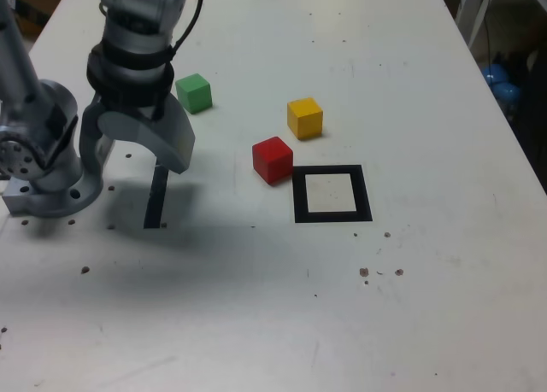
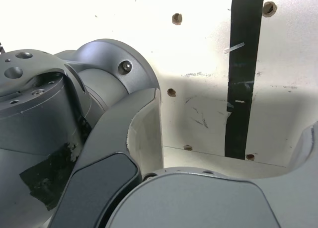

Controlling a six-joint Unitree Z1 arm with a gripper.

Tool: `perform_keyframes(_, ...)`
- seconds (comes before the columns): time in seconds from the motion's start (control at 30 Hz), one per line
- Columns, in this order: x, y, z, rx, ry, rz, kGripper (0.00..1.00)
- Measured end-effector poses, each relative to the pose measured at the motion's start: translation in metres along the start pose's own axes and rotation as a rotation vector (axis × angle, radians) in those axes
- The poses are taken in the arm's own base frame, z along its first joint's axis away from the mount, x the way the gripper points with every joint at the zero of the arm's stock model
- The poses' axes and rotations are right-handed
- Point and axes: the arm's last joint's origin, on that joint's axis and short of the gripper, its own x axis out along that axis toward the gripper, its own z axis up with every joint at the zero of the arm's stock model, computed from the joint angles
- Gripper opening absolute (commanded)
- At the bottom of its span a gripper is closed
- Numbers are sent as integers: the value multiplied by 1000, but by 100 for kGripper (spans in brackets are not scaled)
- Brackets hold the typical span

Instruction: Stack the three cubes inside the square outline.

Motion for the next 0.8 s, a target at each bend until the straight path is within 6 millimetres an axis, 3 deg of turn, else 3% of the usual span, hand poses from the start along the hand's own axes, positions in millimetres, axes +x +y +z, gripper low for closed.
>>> perform_keyframes(0.8, 5, 0, -5, 1, -22, -4, 99)
